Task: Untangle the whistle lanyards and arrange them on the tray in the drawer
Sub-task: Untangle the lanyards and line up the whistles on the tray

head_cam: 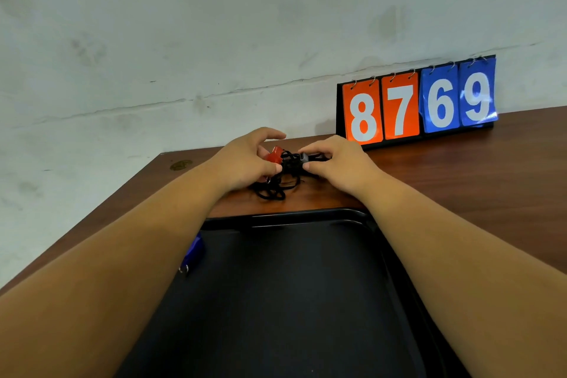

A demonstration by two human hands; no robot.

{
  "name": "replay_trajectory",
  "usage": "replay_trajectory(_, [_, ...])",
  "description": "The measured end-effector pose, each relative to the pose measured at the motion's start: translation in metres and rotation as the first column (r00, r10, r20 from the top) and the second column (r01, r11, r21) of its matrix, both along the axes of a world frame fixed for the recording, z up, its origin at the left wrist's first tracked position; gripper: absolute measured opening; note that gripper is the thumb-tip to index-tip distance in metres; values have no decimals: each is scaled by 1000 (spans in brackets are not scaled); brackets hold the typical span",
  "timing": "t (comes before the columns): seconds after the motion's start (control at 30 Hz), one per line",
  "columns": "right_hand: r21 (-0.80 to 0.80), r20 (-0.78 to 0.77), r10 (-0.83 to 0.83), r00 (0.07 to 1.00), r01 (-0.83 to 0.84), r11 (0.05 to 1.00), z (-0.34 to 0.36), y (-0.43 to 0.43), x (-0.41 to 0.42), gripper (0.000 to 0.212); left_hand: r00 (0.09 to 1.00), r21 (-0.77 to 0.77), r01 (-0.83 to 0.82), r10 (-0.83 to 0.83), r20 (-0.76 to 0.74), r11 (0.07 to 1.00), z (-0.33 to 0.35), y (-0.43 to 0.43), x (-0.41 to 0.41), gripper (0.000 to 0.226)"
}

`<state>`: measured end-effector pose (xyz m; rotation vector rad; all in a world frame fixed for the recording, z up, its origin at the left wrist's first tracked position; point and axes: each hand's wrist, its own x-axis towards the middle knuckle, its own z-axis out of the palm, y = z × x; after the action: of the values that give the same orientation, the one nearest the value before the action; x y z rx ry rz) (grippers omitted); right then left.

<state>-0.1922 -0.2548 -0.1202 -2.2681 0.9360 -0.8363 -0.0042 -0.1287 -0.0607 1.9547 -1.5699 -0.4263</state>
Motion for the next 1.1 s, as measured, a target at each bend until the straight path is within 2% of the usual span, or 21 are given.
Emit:
replay_trajectory(0.13, [170, 258, 23, 966, -69, 983, 4, 2, -5, 27, 1000, -9, 2, -2, -19, 1000, 0, -3, -2, 44])
replay_trajectory(0.3, [219, 345, -9, 939, -72, 973, 11, 4, -12, 35, 1000, -27, -16, 15, -26, 1000, -1, -5, -4, 42])
replay_trajectory(0.43, [230, 332, -61, 941, -18, 973, 21, 12, -14, 39, 998, -19, -42, 41, -44, 999, 5, 2, -2, 48])
replay_trajectory(0.53, [248, 267, -57, 962, -12, 969, 29, 23, -16, 37, 997, -14, -69, 68, -37, 998, 16, 17, 4, 57])
replay_trajectory(0.9, [314, 281, 57, 958, -148, 938, 63, 106, -18, 29, 994, -79, -71, 64, -85, 994, 41, 118, 23, 58])
replay_trajectory(1.03, [273, 201, 85, 976, -139, 952, 67, 142, -16, 24, 995, -71, -45, 38, -95, 996, 41, 156, 25, 57])
replay_trajectory(1.1, [252, 135, 88, 987, -120, 960, 65, 157, -12, 21, 998, -69, -22, 19, -53, 997, 38, 171, 24, 59])
